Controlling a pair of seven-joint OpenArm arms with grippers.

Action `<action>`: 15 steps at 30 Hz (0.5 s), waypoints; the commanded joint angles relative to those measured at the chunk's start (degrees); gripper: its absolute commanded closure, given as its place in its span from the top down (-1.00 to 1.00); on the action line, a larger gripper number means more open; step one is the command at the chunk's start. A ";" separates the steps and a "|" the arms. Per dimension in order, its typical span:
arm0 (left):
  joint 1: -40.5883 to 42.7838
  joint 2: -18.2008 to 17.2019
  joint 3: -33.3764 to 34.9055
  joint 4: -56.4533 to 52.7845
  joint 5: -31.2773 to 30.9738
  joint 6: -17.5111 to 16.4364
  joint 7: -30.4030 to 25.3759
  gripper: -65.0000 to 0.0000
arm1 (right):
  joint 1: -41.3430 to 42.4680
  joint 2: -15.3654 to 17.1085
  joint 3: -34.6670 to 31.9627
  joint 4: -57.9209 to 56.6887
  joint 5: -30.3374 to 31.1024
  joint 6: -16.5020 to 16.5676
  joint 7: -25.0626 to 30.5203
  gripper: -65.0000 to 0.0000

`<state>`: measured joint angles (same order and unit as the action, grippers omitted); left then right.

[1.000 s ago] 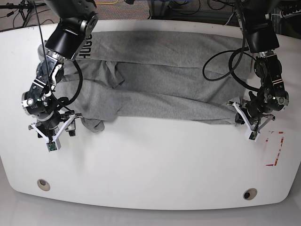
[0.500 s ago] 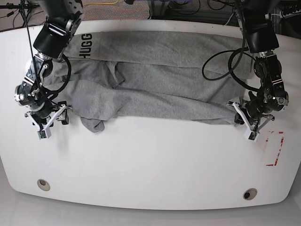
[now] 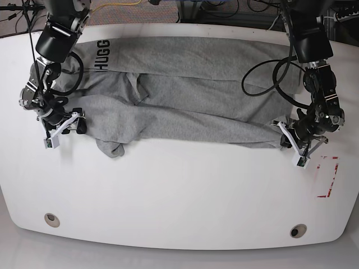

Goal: Fold the T-shirt properly
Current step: 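Lift the held edge with both grippers and fold it over the shirt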

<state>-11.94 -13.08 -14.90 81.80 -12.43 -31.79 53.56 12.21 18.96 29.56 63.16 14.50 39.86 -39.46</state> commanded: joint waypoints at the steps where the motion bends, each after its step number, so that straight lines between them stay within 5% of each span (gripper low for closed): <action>1: -1.29 -0.76 -0.18 0.97 -0.45 -0.08 -1.03 -0.94 | 1.29 0.86 -0.15 0.19 1.28 0.14 1.35 0.11; 11: -1.29 -0.76 -0.18 0.97 -0.45 -0.08 -1.03 -0.94 | -0.65 -0.89 -1.74 0.27 1.19 0.14 1.70 0.09; 15: -1.29 -0.76 -0.18 0.97 -0.28 -0.08 -1.03 -0.95 | -0.82 -0.89 -2.97 0.27 1.19 0.14 1.79 -0.23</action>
<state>-11.92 -13.06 -14.87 81.80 -12.43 -31.79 53.56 10.68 17.69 27.33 62.87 15.49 39.66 -36.82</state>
